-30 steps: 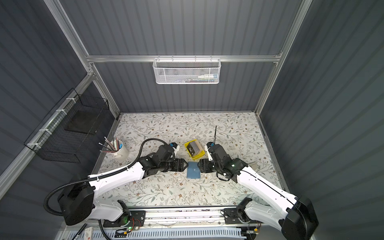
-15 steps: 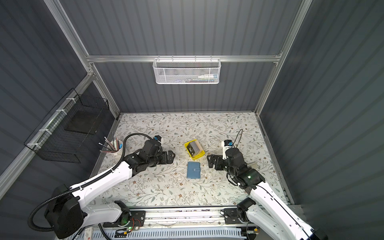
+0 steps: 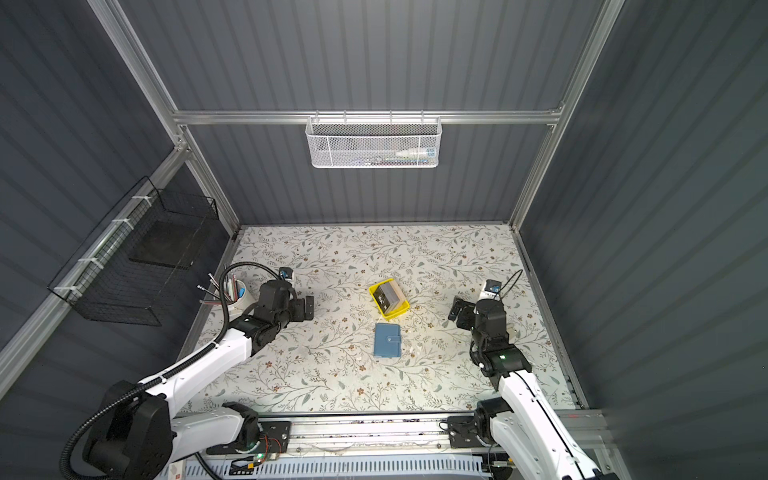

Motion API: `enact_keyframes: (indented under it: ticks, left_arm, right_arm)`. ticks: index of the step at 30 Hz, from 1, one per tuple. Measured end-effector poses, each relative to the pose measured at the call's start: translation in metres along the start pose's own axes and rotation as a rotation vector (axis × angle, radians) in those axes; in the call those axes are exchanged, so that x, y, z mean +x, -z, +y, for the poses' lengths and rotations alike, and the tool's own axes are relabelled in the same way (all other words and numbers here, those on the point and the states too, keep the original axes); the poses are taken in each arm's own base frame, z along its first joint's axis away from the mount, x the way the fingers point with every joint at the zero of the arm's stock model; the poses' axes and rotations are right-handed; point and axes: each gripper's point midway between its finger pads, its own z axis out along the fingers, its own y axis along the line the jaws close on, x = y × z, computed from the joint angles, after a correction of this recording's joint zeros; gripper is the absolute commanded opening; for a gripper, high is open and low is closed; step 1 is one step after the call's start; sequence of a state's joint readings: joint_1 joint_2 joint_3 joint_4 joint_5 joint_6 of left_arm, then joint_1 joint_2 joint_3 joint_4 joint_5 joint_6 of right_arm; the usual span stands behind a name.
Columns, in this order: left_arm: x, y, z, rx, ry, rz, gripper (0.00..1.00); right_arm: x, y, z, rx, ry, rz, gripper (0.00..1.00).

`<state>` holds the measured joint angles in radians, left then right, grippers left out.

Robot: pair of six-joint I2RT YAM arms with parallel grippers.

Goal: Insert credit cards into a card holder
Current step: Reset both arms

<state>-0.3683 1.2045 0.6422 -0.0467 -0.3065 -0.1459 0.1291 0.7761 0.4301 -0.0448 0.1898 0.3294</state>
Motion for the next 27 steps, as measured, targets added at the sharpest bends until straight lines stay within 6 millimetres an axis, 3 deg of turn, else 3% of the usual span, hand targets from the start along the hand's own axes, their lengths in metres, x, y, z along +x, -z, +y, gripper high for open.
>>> enact_keyframes:
  ticks: [3, 6, 9, 13, 22, 27]
  left_arm:
    - [-0.003, -0.012, 0.020, -0.033, 0.002, -0.056, 1.00]
    - [0.008, -0.029, 0.035, -0.065, -0.003, -0.069, 1.00]
    - [0.026, -0.044, 0.048, -0.078, 0.000, -0.063, 1.00]
    - [0.033, -0.058, 0.063, -0.085, 0.026, -0.092, 1.00]
    - [0.009, -0.071, 0.071, -0.073, 0.040, -0.256, 1.00]
    - [0.031, -0.089, 0.075, -0.072, 0.046, -0.225, 1.00]
  right_arm:
    - [-0.009, -0.008, -0.011, 0.028, 0.007, -0.034, 0.99]
    - [-0.010, -0.014, -0.017, 0.037, 0.030, -0.064, 0.99]
    - [-0.005, -0.020, -0.025, 0.050, 0.053, -0.091, 0.99]
    - [0.005, -0.029, -0.034, 0.079, 0.080, -0.098, 0.99]
    - [-0.001, -0.046, -0.036, 0.097, 0.121, -0.142, 0.99]
    - [0.000, -0.057, -0.037, 0.100, 0.139, -0.146, 0.99]
